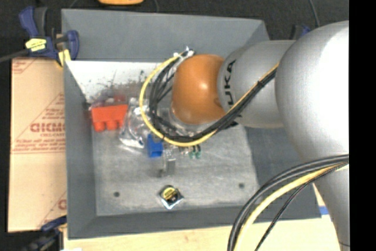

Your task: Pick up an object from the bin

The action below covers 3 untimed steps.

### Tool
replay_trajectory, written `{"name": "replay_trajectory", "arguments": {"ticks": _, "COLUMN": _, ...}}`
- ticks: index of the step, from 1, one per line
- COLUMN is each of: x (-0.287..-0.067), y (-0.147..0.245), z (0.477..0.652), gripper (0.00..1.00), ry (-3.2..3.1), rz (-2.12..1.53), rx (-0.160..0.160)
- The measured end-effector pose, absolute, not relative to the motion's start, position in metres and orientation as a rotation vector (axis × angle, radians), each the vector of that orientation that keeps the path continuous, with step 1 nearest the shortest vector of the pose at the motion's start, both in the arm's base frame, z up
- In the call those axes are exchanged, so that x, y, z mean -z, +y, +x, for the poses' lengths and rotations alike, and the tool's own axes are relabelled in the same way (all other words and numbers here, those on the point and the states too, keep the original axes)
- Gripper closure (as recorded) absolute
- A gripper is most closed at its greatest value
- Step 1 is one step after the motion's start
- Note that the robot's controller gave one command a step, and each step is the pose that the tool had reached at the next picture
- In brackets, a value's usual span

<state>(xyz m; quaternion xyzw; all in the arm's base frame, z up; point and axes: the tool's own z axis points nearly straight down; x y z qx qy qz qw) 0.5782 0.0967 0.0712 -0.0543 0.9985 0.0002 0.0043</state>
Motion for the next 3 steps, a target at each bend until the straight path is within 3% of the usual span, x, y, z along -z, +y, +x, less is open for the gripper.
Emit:
{"name": "replay_trajectory", "arguments": {"ticks": 1, "x": -0.069, "y": 0.098, "z": 0.647, "gripper": 0.0, "ry": 3.16, "rz": 0.031, "rx": 0.005}}
{"name": "replay_trajectory", "arguments": {"ticks": 2, "x": -0.071, "y": 0.099, "z": 0.646, "gripper": 1.0, "ry": 3.165, "rz": 0.034, "rx": 0.004}}
{"name": "replay_trajectory", "arguments": {"ticks": 3, "x": -0.229, "y": 0.101, "z": 0.641, "gripper": 1.0, "ry": 3.125, "rz": 0.13, "rx": -0.004}}
